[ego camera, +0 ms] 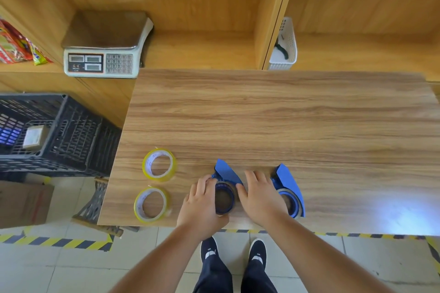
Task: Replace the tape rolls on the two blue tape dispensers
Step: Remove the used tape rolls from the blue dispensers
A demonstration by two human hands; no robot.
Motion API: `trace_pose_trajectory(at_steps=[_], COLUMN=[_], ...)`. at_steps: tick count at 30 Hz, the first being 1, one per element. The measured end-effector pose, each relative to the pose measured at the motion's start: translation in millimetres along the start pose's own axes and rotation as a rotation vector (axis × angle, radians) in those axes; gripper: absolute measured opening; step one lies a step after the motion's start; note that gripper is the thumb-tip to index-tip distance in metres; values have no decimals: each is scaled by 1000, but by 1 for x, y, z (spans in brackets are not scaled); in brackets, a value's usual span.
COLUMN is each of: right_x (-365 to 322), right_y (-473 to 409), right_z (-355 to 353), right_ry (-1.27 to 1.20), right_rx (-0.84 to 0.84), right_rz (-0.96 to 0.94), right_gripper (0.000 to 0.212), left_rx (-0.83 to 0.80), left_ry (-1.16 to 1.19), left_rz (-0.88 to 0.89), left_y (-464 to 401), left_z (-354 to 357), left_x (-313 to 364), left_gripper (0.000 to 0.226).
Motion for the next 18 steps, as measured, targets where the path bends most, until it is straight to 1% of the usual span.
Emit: trace_pose_trajectory(at_steps=[3, 5, 13, 18], right_x=[-7, -10, -4, 11], right_y=[-5, -10, -38, -64], right_z=[-15, -26, -61, -72], right_ry=[39, 50, 67, 87], right_rx=[126, 173, 226, 227], right_rz=[-78, -92, -22, 29], right_gripper=[57, 62, 68, 71], left_rx=[53, 74, 159, 156], left_ry=[38, 81, 166, 127], left_rz=[34, 28, -36, -66], left_y=[-5, -15, -90, -137], left_z=[-15, -26, -58, -58], left_x=[6, 12, 35, 40], left_gripper=[84, 83, 96, 96])
Point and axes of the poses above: each hand's wrist, its own y-axis away from the middle knuckle, its own z-axis out of the palm, x = y × z, the point moved 1 cm from there along -y, towards the middle knuckle, and after that the axes turned 7 degrees about x, right-handed, at the moved point
